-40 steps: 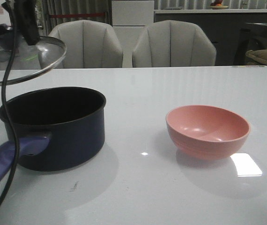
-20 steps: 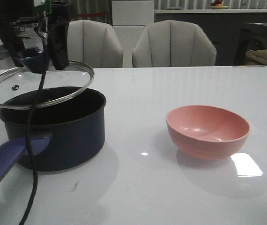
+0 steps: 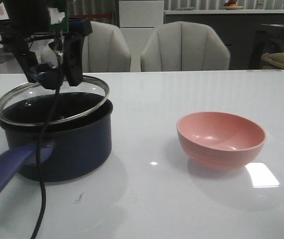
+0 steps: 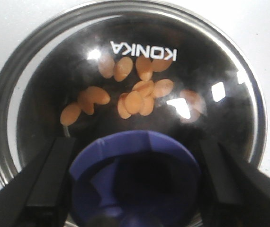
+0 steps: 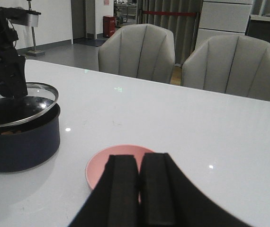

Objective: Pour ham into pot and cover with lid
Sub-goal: 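Lower the glass lid onto the saucepan with the left gripper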

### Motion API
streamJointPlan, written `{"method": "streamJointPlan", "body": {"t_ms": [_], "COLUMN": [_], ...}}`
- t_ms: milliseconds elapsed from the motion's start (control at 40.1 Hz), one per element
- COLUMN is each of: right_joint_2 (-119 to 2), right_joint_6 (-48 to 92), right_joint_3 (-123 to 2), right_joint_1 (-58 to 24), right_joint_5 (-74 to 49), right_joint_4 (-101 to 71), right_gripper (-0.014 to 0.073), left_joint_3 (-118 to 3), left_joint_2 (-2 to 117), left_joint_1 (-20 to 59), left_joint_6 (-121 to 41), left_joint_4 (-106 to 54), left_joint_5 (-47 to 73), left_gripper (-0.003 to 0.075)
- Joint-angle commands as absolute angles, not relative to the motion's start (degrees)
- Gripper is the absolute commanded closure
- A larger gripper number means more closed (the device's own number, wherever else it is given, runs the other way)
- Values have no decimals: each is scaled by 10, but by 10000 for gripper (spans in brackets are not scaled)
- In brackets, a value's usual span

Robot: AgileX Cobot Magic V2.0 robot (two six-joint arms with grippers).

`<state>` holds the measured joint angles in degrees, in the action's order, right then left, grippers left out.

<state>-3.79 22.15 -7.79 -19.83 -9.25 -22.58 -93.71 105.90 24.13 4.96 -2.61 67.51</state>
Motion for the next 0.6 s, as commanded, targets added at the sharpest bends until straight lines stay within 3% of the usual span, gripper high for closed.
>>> {"method": "streamJointPlan", "body": {"t_ms": [0,374,573], "right_joint_2": [-43,-43,-43], "right_joint_6": [221,221,221], "right_joint_3": [-93,-93,-93], "right_joint_1": [-198,-198,-198], "right_joint_5": [-45,-45,-45], "right_joint_4": [-228,-228,-228], "right_gripper": [435,435,435], "left_joint_3": [-957,-957,-957], "left_joint_2": [1035,1054,1059], "left_joint_1": [247,247,247], "left_joint_6": [50,50,50], "left_joint_4": [-34,-33,-34], "left_joint_5": [658,668,663], "left_gripper": [492,479,258]}}
